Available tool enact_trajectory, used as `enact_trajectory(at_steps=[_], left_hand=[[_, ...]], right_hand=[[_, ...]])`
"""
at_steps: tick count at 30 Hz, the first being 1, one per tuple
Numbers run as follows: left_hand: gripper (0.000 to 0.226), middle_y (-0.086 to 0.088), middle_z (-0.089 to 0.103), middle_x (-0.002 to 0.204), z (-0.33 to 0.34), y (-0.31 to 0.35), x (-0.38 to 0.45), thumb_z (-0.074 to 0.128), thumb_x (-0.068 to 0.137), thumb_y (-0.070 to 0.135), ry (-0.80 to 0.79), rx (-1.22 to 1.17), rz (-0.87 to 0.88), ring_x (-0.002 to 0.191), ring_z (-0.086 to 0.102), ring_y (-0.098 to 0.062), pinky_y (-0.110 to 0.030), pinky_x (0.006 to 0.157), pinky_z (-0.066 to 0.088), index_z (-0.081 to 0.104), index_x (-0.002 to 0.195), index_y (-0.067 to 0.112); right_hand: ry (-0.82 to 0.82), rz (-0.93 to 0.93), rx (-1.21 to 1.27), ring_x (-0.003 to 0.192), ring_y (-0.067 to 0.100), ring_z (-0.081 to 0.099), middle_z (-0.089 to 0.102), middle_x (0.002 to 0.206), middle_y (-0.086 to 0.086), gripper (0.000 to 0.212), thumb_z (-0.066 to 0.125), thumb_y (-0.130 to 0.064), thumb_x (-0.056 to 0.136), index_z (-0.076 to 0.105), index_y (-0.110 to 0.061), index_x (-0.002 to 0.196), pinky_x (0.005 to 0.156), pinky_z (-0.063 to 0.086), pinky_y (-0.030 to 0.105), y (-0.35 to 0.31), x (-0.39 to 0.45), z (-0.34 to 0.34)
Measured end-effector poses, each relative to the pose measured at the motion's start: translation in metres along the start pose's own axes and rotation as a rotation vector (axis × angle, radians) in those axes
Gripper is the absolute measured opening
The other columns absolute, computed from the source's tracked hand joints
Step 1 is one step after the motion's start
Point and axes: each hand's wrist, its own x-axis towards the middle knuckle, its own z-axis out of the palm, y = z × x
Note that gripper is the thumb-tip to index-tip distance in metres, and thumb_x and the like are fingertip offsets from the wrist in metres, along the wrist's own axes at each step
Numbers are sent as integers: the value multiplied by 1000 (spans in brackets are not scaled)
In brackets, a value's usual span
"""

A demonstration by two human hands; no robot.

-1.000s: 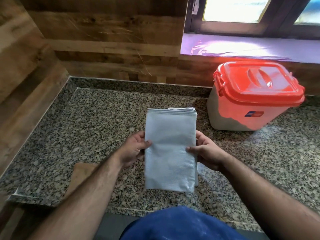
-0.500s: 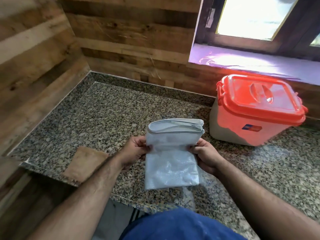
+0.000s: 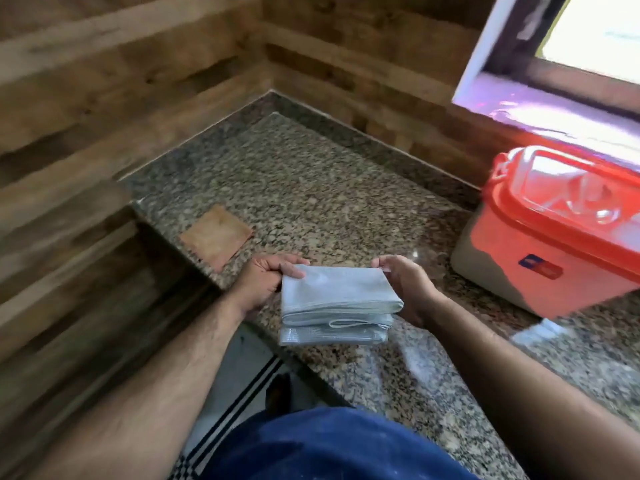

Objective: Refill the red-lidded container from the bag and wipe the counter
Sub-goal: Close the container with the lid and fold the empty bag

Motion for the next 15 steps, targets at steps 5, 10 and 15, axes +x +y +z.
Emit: enact_trajectory(at_steps=[5, 10, 15], left_hand=[[49, -6, 81, 120, -49, -7, -66, 58, 86, -23, 249, -98, -57, 111, 76, -27, -44, 95, 62, 83, 68, 15], [39, -16, 75, 126, -119, -22, -145, 47, 103, 13, 440, -539, -100, 97, 72, -28, -38, 81, 56, 69, 135, 13], [88, -15, 72, 129, -166, -56, -232, 79, 78, 71, 439, -458, -154, 102, 73, -32, -46, 84, 60, 62, 145, 17]], right_hand=[[-247, 33, -218, 86, 32, 79, 79, 104, 18, 26, 75, 9, 90, 68, -5, 111, 71, 67, 42, 14, 8, 66], [-296, -1, -146, 95, 38, 77, 73, 118, 25, 43, 74, 19, 85, 56, -11, 109, 76, 68, 53, 44, 17, 152], [-298, 35, 21, 112, 42, 74, 74, 127, 21, 43, 78, 14, 86, 57, -17, 108, 92, 60, 69, 90, 3, 243]])
